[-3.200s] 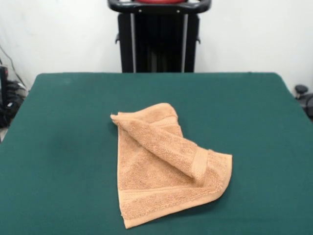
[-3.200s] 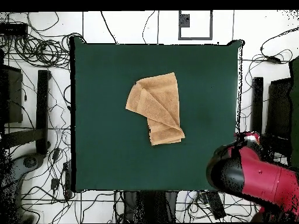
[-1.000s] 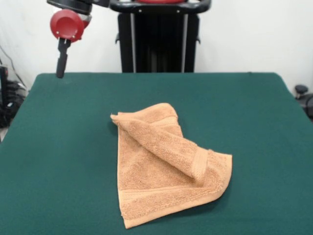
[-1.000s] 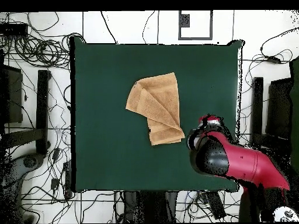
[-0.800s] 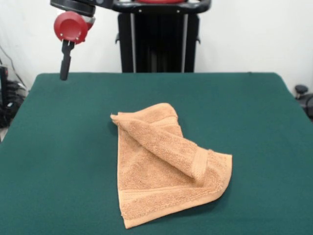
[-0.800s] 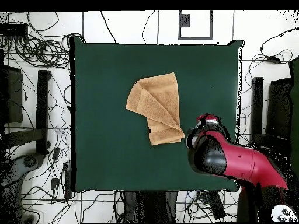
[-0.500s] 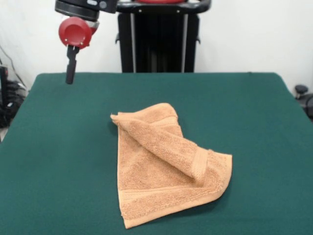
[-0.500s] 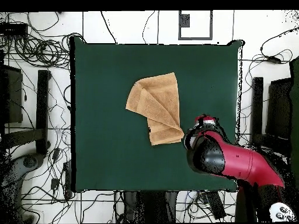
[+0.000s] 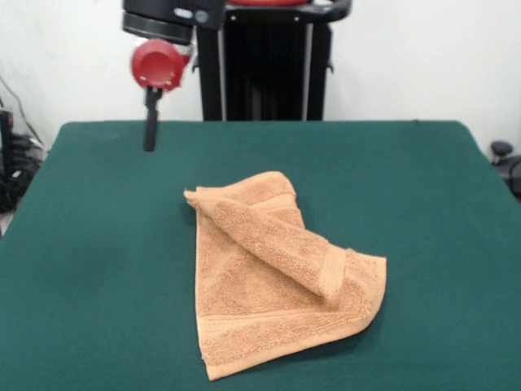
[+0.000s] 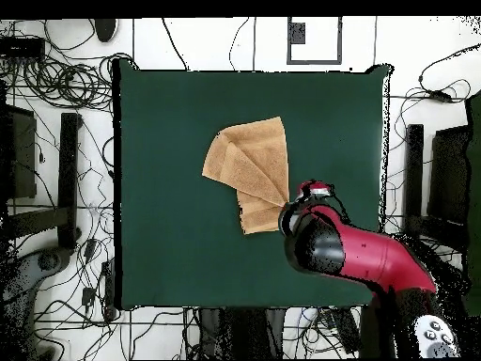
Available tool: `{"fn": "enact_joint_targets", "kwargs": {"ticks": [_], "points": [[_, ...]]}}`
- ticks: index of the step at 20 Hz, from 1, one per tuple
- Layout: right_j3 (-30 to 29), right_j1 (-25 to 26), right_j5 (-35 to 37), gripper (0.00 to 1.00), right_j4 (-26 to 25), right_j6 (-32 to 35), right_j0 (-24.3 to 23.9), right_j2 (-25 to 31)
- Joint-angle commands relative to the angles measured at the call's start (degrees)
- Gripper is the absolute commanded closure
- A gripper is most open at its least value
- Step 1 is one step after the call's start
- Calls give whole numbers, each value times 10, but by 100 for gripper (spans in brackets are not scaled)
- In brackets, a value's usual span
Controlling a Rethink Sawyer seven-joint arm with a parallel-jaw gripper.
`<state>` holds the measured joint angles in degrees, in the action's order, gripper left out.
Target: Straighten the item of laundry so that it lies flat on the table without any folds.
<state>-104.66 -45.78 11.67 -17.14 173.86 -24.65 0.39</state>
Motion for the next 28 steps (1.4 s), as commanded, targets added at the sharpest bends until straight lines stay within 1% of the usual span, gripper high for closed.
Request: {"fn": "enact_joint_targets", "kwargs": {"ticks": [1,6,10,14,19,23,24,26,28], "points": [[-13,45,-19,0,48,77,77,2],[-3,48,-8,0,65,73,125,-19],[37,76,7,0,84,77,179,-42],[78,99,32,0,96,69,216,-68],[108,120,65,0,100,55,247,-115],[136,186,47,0,107,59,265,-145],[140,196,45,0,111,63,270,-151],[149,207,55,0,121,67,282,-165],[157,205,73,0,128,66,289,-173]]}}
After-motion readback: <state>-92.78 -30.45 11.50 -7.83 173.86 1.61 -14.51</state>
